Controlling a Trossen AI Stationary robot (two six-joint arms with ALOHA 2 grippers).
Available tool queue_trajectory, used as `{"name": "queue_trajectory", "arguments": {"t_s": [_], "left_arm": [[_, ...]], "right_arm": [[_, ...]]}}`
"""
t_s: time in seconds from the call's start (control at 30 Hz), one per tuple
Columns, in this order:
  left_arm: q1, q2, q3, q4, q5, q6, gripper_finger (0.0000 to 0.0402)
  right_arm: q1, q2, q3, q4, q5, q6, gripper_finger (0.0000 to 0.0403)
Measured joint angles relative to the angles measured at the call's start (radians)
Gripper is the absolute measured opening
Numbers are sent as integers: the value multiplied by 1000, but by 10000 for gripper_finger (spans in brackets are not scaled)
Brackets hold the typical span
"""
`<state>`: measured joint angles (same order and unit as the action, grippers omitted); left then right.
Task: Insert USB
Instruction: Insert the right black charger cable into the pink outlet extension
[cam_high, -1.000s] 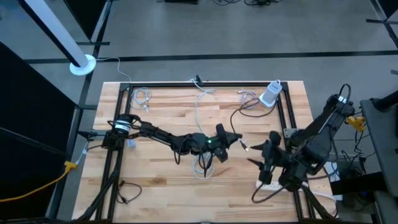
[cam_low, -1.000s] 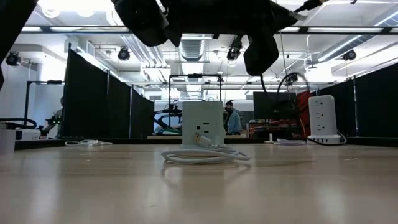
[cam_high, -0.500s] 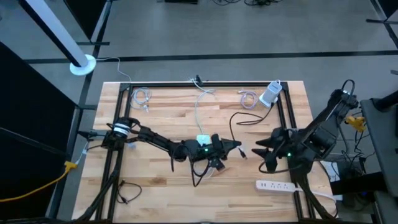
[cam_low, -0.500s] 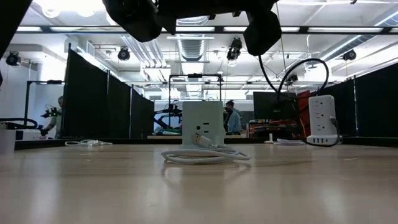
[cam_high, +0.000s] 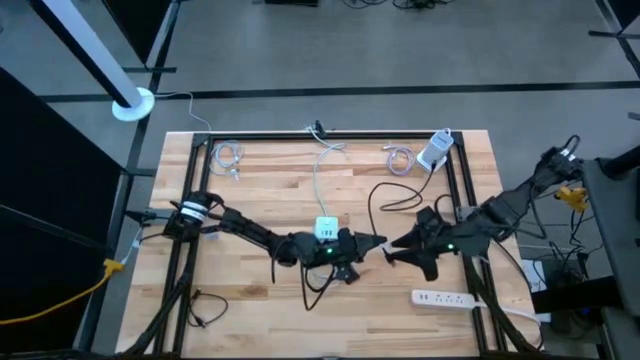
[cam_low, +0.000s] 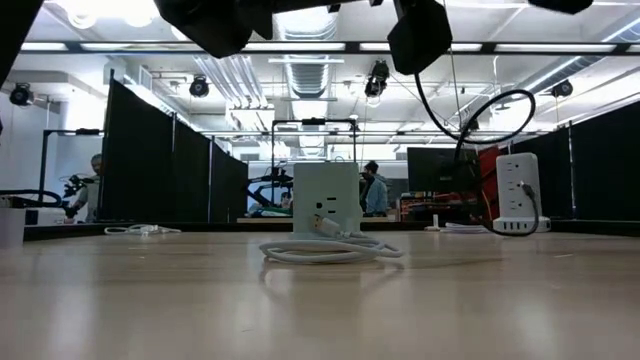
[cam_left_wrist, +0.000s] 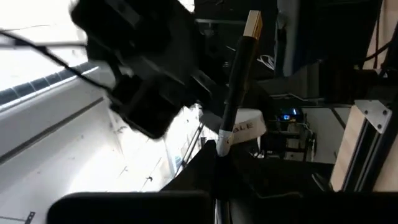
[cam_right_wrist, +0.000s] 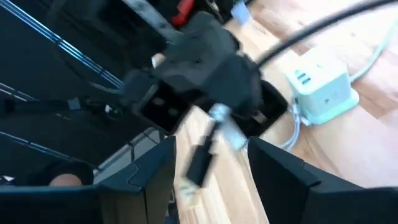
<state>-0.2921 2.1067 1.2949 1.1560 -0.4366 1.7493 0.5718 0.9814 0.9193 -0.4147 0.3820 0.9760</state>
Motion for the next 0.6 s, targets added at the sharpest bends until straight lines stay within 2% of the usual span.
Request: {"name": "queue_trajectory", "arguments": {"t_s": [0.23,0.33,0.43,0.6], "left_arm": [[-4,0,0,-4,-45,1,6],[-3,0,0,-4,-52,1,6],[-4,0,0,-5,-52,0,6],[-6,-2,0,-11,-45,-10,6]], "right_arm": [[-52,47,-2,37,-101,-58,183],[-63,58,-1,66,-157,-89,169],[-71,64,-2,68,-168,-111,127],[-72,54,-3,89,-162,-161,22]]}}
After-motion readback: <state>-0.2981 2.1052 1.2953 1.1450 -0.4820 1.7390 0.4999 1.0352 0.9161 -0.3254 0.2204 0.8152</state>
